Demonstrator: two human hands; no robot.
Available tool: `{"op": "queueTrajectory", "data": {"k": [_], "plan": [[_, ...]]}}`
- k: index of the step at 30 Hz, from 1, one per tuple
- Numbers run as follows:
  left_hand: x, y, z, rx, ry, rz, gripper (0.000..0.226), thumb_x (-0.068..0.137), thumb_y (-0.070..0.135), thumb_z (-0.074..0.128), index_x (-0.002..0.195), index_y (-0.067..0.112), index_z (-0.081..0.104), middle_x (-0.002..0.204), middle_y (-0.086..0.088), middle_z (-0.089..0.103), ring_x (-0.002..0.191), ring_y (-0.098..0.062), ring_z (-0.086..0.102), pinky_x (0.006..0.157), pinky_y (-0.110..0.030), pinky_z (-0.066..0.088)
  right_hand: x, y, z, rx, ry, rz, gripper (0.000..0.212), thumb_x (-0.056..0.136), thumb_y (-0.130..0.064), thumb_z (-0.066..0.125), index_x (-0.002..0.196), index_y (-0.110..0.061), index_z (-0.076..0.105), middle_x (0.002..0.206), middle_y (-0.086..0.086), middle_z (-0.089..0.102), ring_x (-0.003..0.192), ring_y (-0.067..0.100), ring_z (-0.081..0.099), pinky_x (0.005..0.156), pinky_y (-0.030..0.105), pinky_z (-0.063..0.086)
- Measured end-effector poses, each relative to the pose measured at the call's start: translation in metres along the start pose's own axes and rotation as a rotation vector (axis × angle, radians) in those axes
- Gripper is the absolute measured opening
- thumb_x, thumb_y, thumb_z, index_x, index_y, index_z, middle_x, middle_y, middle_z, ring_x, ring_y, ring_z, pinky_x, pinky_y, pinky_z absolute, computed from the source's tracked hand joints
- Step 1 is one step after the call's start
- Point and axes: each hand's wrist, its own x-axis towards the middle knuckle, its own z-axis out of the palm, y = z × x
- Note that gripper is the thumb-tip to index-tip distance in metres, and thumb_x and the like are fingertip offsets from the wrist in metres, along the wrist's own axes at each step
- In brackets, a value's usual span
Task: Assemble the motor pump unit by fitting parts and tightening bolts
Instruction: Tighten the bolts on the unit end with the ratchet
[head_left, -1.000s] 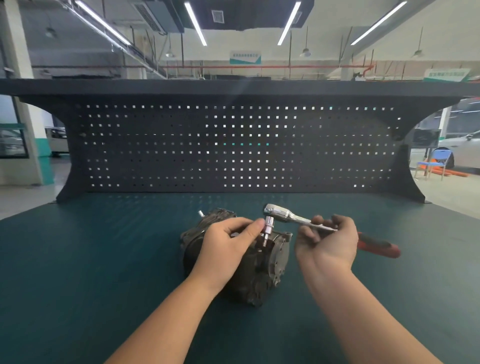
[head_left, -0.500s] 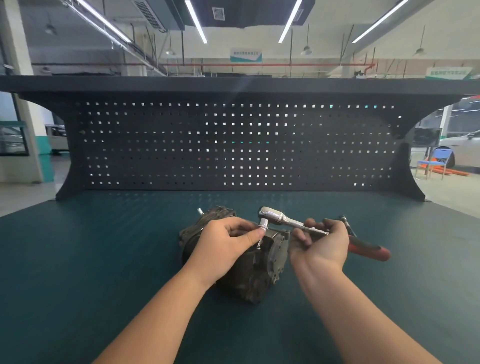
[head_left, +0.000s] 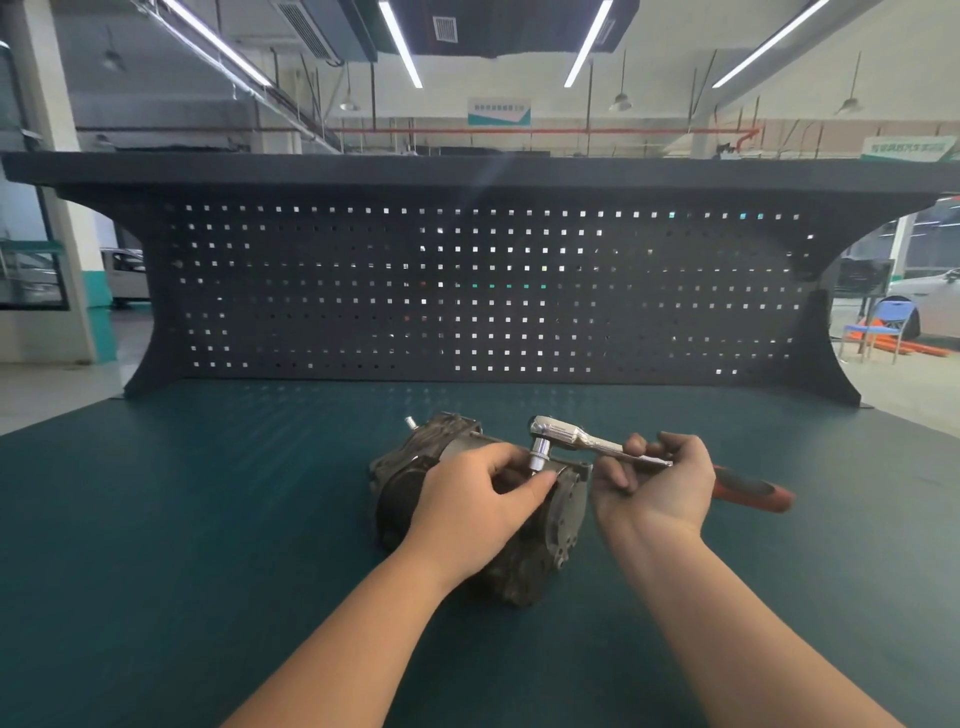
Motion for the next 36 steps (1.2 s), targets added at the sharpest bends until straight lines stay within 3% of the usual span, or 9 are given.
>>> {"op": "queueTrajectory", "data": {"k": [9,17,20,23,25,28,31,36], "plan": [[0.0,-0.001,-0.001,-0.017,0.03,0.012,0.006,0.082,0.037,0.071,0.081,0.03,0.071,0.08,0.021,0.071,0.079,0.004,0.064,0.075,-0.024,0.049,-0.007,0.001,0.007,-0.074,-0.043,-0.041,0.016,0.083,-0.007,0.043,0.07,-0.013,0.035,0.05,0.005,0.042,0.035,0.014,0.027,0.034,0.018,0.022],[0.005,-0.003,-0.002,-0.078,-0.075,-0.019,0.01,0.081,0.025,0.075,0.084,0.033,0.074,0.086,0.019,0.074,0.082,0.006,0.065,0.077,-0.025,0.047,-0.005,-0.001,0.004,-0.09,-0.05,-0.024,0.016,0.084,-0.006,0.044,0.071,-0.011,0.037,0.049,0.006,0.044,0.036,0.015,0.032,0.034,0.019,0.024],[0.006,0.0,-0.001,-0.135,-0.066,-0.034,0.006,0.077,0.033,0.075,0.083,0.034,0.075,0.084,0.016,0.075,0.078,0.004,0.067,0.077,-0.024,0.049,-0.006,0.0,0.004,-0.107,-0.074,-0.078,0.018,0.084,-0.006,0.044,0.069,-0.011,0.037,0.046,0.005,0.044,0.034,0.015,0.034,0.035,0.019,0.025],[0.005,0.002,0.001,-0.169,0.017,-0.009,0.019,0.069,0.048,0.069,0.078,0.032,0.073,0.076,0.014,0.074,0.07,0.005,0.065,0.064,-0.008,0.045,-0.011,0.001,0.004,-0.166,-0.147,-0.152,0.02,0.086,-0.007,0.044,0.067,-0.01,0.039,0.046,0.005,0.047,0.032,0.015,0.036,0.037,0.021,0.027],[0.003,0.003,0.004,-0.163,0.064,0.012,0.025,0.07,0.05,0.065,0.076,0.027,0.072,0.074,0.01,0.073,0.067,0.004,0.064,0.062,-0.009,0.043,-0.012,0.002,0.004,-0.177,-0.166,-0.167,0.019,0.087,-0.008,0.044,0.068,-0.01,0.04,0.046,0.006,0.048,0.032,0.016,0.037,0.037,0.022,0.029],[0.002,0.004,0.007,-0.127,0.1,0.028,0.022,0.075,0.052,0.06,0.077,0.033,0.071,0.07,0.01,0.072,0.068,0.0,0.064,0.068,-0.018,0.045,-0.007,0.0,0.004,-0.149,-0.097,-0.083,0.021,0.087,-0.009,0.046,0.067,-0.01,0.039,0.047,0.006,0.047,0.031,0.016,0.035,0.036,0.021,0.029],[0.001,0.003,0.01,-0.083,0.135,0.027,0.023,0.078,0.054,0.057,0.071,0.037,0.07,0.066,0.012,0.071,0.068,-0.002,0.063,0.071,-0.031,0.047,0.004,-0.003,0.0,-0.037,-0.037,0.133,0.019,0.086,-0.009,0.045,0.069,-0.011,0.036,0.046,0.005,0.045,0.031,0.014,0.028,0.034,0.019,0.028],[0.001,0.003,0.013,-0.04,0.173,0.045,0.026,0.081,0.058,0.06,0.069,0.037,0.069,0.064,0.014,0.069,0.069,-0.002,0.063,0.071,-0.034,0.049,0.02,-0.003,-0.006,0.033,-0.075,0.293,0.018,0.084,-0.011,0.046,0.069,-0.014,0.036,0.044,0.002,0.042,0.03,0.012,0.017,0.032,0.016,0.026]]}}
